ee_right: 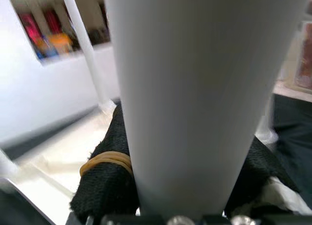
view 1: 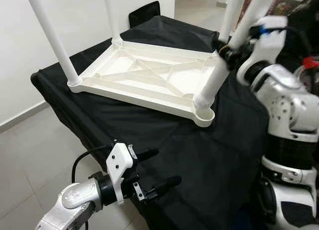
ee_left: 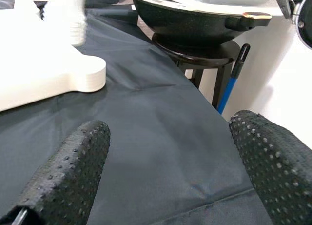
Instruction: Building children table
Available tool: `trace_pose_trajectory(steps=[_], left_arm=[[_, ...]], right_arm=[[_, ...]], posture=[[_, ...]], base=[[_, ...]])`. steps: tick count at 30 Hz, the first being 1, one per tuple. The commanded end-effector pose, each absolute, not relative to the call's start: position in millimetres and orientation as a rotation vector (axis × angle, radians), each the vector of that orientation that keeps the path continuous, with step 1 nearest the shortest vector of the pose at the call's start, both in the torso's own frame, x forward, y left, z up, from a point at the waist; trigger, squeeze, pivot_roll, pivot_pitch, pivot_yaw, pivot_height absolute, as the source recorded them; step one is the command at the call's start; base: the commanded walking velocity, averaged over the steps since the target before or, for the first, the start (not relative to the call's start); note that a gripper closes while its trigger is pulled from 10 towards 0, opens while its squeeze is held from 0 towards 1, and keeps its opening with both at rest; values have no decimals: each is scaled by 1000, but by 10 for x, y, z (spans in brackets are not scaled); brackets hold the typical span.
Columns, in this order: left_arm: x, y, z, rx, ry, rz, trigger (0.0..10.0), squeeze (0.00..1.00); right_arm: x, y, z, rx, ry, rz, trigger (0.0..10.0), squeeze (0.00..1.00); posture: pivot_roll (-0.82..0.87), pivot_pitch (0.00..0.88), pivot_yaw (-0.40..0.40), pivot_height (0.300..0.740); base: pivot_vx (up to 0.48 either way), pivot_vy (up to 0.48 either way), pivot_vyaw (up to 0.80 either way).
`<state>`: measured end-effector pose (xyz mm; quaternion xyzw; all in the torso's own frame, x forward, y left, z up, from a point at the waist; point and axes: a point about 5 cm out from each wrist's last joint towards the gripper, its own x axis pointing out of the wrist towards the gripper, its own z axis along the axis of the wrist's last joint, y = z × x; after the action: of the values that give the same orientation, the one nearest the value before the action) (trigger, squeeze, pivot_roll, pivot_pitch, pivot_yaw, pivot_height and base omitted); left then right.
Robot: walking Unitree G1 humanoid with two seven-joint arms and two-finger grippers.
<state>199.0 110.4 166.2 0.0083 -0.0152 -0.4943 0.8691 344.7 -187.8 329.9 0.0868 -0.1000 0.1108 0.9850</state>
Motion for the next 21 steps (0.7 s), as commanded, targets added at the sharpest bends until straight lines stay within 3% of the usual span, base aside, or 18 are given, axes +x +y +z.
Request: trace_pose_trajectory(steps=[1,4,6,7,13,14,15,16,21], left_arm=[[1990,1107,1636,26,-22,-1030,10000,0],[1995,1106,1642,25,-25,-1027,10000,0],[1996,1113,1644,25,-26,-1021,10000,0],[1996,1113,1644,25,-26,-1021,10000,0],[2040,1120,1650,31,-42,-984,10000,0],[2190,1134,1668,42,-67,-877,10000,0],[2244,1140,1674,42,-74,-837,10000,0],[2340,1162,1690,-1,-81,-764,10000,0],[2546,1238,1731,-134,-100,-620,10000,0]], right_arm=[[3427,-1978,3455,236,-284,204,0,0],[3426,-2057,3577,360,-323,224,0,0],[3430,-2146,3664,558,-337,276,0,0],[3430,-2146,3664,558,-337,276,0,0],[3430,-2087,3622,372,-313,302,0,0],[3416,-1943,3484,122,-270,327,941,0],[3414,-1898,3431,70,-248,344,941,0],[3410,-1858,3370,60,-226,359,10000,0],[3336,-1784,3303,156,-221,439,10000,0]], posture=[[-32,118,-12,740],[-30,119,-12,740],[-31,121,-11,740],[-31,121,-11,740],[-29,121,-14,740],[-26,114,-19,740],[-26,114,-19,740],[-25,113,-22,740],[-32,100,-19,740]], base=[[0,0,0],[0,0,0],[0,0,0],[0,0,0],[0,0,0],[0,0,0],[0,0,0],[0,0,0],[0,0,0]])
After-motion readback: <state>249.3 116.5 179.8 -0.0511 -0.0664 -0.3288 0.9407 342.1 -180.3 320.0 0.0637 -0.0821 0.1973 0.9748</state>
